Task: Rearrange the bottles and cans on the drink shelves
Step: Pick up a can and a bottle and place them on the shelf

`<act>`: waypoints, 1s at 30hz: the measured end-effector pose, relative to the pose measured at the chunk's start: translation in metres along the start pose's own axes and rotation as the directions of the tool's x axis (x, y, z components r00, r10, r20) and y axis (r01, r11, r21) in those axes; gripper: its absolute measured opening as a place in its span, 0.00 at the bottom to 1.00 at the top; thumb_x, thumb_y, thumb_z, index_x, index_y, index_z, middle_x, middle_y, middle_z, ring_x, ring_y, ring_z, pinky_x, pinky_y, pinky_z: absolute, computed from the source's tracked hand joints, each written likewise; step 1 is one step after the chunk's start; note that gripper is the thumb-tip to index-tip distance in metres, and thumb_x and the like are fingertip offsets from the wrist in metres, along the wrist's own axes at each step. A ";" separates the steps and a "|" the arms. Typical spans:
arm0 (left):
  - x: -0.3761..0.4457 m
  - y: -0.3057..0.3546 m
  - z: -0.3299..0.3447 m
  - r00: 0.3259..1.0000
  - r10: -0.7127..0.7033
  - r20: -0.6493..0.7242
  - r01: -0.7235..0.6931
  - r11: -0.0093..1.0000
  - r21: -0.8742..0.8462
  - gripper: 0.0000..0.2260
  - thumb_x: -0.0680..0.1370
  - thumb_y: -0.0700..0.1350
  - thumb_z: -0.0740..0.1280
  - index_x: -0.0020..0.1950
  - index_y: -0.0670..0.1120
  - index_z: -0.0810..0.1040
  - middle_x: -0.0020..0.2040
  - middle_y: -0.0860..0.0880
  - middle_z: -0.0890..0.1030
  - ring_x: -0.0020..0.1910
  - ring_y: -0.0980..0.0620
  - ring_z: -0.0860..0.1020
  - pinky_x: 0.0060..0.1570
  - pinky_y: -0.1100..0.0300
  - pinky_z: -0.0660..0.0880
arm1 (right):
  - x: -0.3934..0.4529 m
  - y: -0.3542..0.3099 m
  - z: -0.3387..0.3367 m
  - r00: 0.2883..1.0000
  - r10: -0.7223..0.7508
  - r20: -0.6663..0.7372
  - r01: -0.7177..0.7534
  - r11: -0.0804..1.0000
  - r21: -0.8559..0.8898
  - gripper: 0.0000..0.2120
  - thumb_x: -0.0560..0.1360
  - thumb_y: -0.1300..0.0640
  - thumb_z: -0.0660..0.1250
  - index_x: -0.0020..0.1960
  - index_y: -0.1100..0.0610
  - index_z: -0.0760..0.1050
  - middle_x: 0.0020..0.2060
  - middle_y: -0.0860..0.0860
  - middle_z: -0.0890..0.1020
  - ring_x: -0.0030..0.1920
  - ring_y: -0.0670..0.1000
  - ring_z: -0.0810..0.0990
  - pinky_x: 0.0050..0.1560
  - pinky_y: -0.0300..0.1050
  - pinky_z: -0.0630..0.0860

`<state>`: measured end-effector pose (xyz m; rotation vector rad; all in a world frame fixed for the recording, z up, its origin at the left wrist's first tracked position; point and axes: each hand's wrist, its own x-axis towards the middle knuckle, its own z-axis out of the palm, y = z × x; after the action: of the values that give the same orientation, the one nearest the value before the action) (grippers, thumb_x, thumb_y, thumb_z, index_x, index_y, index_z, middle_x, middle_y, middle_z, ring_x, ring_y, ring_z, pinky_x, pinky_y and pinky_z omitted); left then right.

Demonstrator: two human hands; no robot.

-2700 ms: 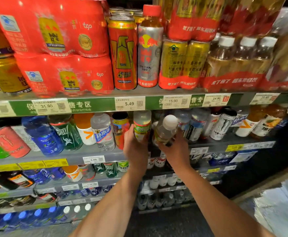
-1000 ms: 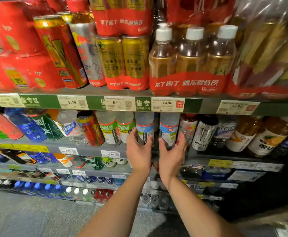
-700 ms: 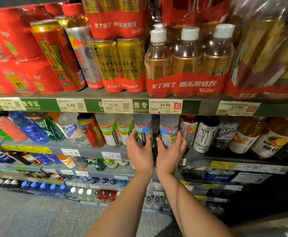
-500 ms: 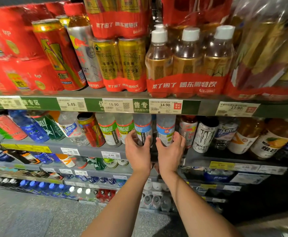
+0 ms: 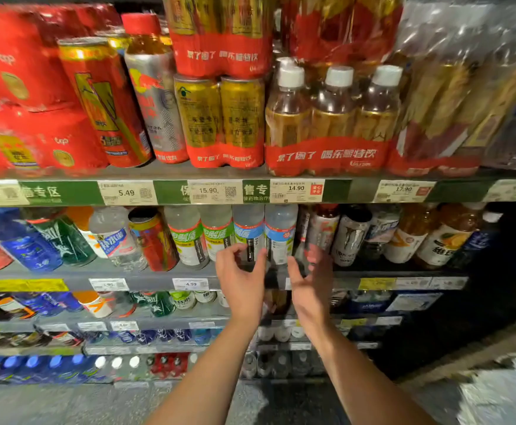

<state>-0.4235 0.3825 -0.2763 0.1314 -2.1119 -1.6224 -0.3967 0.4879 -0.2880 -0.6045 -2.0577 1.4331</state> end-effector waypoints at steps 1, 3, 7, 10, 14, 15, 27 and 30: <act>-0.004 0.001 0.002 0.998 -0.029 0.050 0.031 0.998 -0.054 0.12 0.73 0.48 0.77 0.51 0.48 0.77 0.47 0.51 0.77 0.48 0.51 0.77 0.51 0.58 0.75 | -0.003 -0.001 -0.007 1.000 0.003 -0.019 -0.003 1.000 -0.001 0.20 0.74 0.42 0.69 0.63 0.44 0.70 0.59 0.52 0.78 0.59 0.52 0.79 0.58 0.58 0.78; -0.011 0.006 0.009 0.984 -0.064 0.167 0.093 0.982 -0.167 0.10 0.73 0.46 0.77 0.47 0.52 0.77 0.43 0.47 0.77 0.40 0.48 0.76 0.45 0.56 0.76 | -0.006 -0.003 -0.020 0.998 -0.030 -0.048 0.029 0.999 -0.022 0.13 0.76 0.46 0.69 0.58 0.44 0.70 0.55 0.51 0.78 0.53 0.51 0.80 0.53 0.53 0.79; -0.023 0.018 0.028 0.913 -0.073 0.401 0.197 0.940 -0.278 0.10 0.74 0.34 0.73 0.46 0.48 0.78 0.40 0.47 0.76 0.36 0.55 0.73 0.39 0.64 0.71 | -0.004 -0.006 -0.036 0.993 -0.054 -0.103 0.050 0.998 -0.032 0.10 0.78 0.56 0.70 0.55 0.47 0.72 0.52 0.51 0.78 0.50 0.51 0.80 0.49 0.50 0.79; -0.028 0.030 0.044 0.865 -0.059 0.498 0.211 0.944 -0.254 0.14 0.74 0.30 0.72 0.52 0.48 0.79 0.44 0.48 0.79 0.39 0.61 0.77 0.41 0.71 0.72 | 0.001 -0.006 -0.050 0.990 -0.048 -0.131 0.042 0.998 -0.047 0.12 0.77 0.58 0.70 0.51 0.43 0.72 0.52 0.51 0.76 0.47 0.48 0.79 0.46 0.37 0.75; -0.027 0.039 0.069 0.814 -0.049 0.578 0.198 0.960 -0.198 0.20 0.74 0.43 0.76 0.64 0.47 0.76 0.55 0.48 0.82 0.53 0.62 0.80 0.55 0.64 0.77 | 0.019 0.004 -0.069 0.990 -0.002 -0.142 0.002 1.000 0.001 0.08 0.77 0.56 0.70 0.50 0.46 0.73 0.51 0.49 0.75 0.47 0.41 0.78 0.44 0.27 0.72; -0.026 0.039 0.078 0.827 -0.046 0.561 0.149 0.979 -0.139 0.26 0.72 0.50 0.75 0.68 0.46 0.74 0.60 0.48 0.81 0.58 0.58 0.80 0.61 0.59 0.77 | 0.025 0.007 -0.074 0.987 0.023 -0.158 -0.021 1.000 0.014 0.08 0.76 0.53 0.71 0.51 0.45 0.73 0.51 0.48 0.76 0.48 0.43 0.78 0.46 0.31 0.75; -0.032 0.046 0.128 0.941 -0.144 0.307 0.086 0.977 0.197 0.35 0.75 0.55 0.73 0.77 0.46 0.64 0.73 0.46 0.73 0.72 0.47 0.71 0.71 0.45 0.70 | 0.071 0.037 -0.083 0.998 0.051 -0.031 -0.050 0.998 0.034 0.22 0.74 0.56 0.73 0.66 0.54 0.72 0.59 0.49 0.79 0.59 0.47 0.78 0.60 0.39 0.74; -0.036 0.046 0.129 0.951 -0.132 0.279 0.072 0.974 0.215 0.31 0.77 0.52 0.72 0.76 0.45 0.65 0.72 0.46 0.74 0.71 0.48 0.72 0.70 0.46 0.70 | 0.076 0.040 -0.085 0.999 -0.019 -0.026 0.019 1.000 0.012 0.24 0.71 0.59 0.76 0.65 0.57 0.73 0.59 0.51 0.77 0.61 0.50 0.76 0.62 0.42 0.74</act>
<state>-0.4360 0.5231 -0.2686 0.0704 -2.5351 -1.5591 -0.3942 0.6088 -0.2878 -0.5937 -2.0273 1.4188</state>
